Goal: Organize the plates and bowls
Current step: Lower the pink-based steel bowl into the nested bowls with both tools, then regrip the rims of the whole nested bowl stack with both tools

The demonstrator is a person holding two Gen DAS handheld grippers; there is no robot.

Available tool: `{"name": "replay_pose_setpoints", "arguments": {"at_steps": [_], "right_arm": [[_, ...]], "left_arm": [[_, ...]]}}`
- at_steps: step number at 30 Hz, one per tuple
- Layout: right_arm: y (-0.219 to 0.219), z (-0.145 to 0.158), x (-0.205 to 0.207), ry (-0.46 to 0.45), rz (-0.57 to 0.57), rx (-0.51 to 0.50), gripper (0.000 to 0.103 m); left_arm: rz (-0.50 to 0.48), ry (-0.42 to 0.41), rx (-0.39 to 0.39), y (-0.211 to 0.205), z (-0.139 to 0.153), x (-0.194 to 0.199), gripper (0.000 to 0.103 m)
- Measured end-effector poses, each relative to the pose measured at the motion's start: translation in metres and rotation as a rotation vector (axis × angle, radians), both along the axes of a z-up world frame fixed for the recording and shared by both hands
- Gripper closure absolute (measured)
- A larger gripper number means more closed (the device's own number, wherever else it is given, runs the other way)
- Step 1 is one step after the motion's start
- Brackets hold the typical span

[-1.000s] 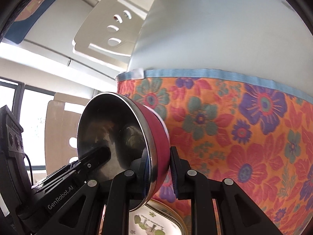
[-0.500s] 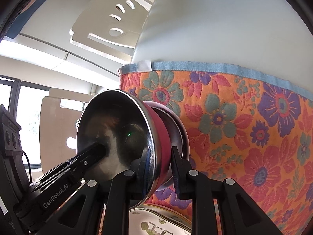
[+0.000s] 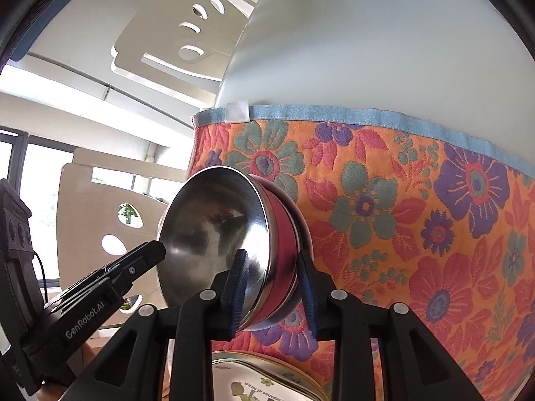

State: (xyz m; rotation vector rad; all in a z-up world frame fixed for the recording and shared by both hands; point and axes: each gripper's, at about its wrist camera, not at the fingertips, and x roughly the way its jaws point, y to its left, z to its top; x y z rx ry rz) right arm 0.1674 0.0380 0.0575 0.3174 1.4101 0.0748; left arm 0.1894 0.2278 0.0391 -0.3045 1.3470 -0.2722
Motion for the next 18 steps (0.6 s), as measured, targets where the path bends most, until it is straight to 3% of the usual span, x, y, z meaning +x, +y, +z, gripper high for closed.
{"name": "replay_pose_setpoints", "arguments": {"at_steps": [3, 14, 18], "right_arm": [[-0.003, 0.001, -0.003, -0.001, 0.004, -0.008, 0.057], [-0.017, -0.019, -0.01, 0.045, -0.033, 0.04, 0.055], [-0.02, -0.023, -0.009, 0.049, -0.054, 0.098, 0.051]], "left_arm": [[0.001, 0.011, -0.008, 0.003, -0.001, 0.001, 0.082], [-0.019, 0.045, -0.012, -0.001, -0.011, 0.003, 0.076], [-0.04, 0.041, -0.024, -0.003, -0.012, 0.005, 0.061]]}}
